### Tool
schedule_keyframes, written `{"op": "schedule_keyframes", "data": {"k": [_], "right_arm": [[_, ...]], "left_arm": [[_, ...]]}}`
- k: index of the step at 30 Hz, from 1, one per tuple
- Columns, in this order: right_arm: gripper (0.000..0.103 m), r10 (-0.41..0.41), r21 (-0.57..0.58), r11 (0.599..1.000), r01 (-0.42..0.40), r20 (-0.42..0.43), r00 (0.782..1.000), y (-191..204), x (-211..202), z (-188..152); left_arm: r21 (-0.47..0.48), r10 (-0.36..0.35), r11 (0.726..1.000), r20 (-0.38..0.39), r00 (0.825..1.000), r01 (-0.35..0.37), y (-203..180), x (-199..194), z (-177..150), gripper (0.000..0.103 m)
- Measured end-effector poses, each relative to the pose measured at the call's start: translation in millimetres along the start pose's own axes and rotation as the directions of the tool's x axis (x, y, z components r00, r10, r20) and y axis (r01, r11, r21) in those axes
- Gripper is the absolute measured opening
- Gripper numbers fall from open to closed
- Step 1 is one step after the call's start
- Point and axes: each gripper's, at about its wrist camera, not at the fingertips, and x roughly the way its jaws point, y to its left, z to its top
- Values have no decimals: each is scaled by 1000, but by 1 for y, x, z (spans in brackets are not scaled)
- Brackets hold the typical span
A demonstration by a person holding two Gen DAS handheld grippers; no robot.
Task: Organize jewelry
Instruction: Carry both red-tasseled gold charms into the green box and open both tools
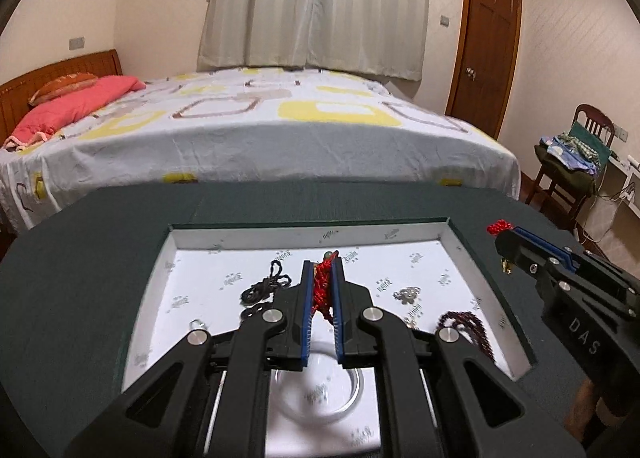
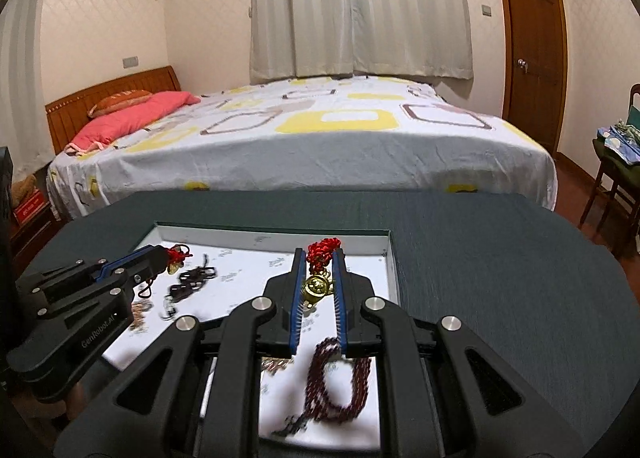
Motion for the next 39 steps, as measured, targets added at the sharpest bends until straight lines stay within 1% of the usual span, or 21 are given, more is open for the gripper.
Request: {"op": "schedule_keyframes", "data": {"k": [4, 8, 12, 15, 18, 20, 24, 27, 30, 33, 35, 36, 38, 39], "right_arm": [[14, -9, 0, 1000, 9, -46, 999, -4, 27, -3], [14, -16, 1, 1000, 16, -103, 995, -5, 52, -8], [14, -22, 4, 1000, 23, -149, 989, -4, 67, -10], [14, -31, -4, 1000, 31, -166, 986, -2, 71, -11], [14, -35, -2, 999, 35, -190, 981, -2, 74, -10], [14, -38, -1, 999, 39, -206, 978, -2, 77, -10], [15, -48, -5, 999, 48, -211, 976, -2, 78, -9], [21, -53, -6, 999, 53, -211, 976, -2, 77, -9], [23, -52, -4, 999, 52, -211, 976, -3, 77, -8], [30, -54, -6, 999, 53, -207, 977, -2, 76, -8], [30, -55, -8, 999, 54, -206, 977, -2, 76, -8], [30, -55, -7, 998, 55, -205, 977, -3, 76, -8], [31, -53, -4, 999, 54, -205, 977, -3, 76, -8], [31, -53, -4, 999, 53, -205, 977, -3, 76, -8]], "left_arm": [[2, 8, 1000, -61, 998, -8, 2, 27, 0, 9], [-11, 14, 1000, -125, 992, -15, 6, 51, 0, 9], [-9, 21, 1000, -167, 986, -23, 6, 62, -3, 9], [-10, 28, 999, -180, 983, -30, 6, 64, -1, 9], [-10, 35, 999, -209, 977, -38, 6, 68, -1, 10], [-10, 33, 999, -220, 975, -36, 6, 69, -1, 10], [-5, 34, 999, -221, 975, -36, 6, 71, 0, 10], [-6, 34, 999, -224, 974, -36, 6, 71, 0, 11], [-4, 31, 999, -228, 973, -33, 6, 72, 0, 11], [-4, 33, 999, -233, 972, -35, 7, 73, 0, 11], [-6, 33, 999, -237, 971, -36, 7, 74, 0, 12], [-5, 33, 999, -239, 970, -35, 6, 75, 0, 12], [-4, 36, 999, -242, 970, -38, 6, 75, 0, 22], [-4, 37, 999, -240, 970, -39, 6, 74, 0, 23]]}}
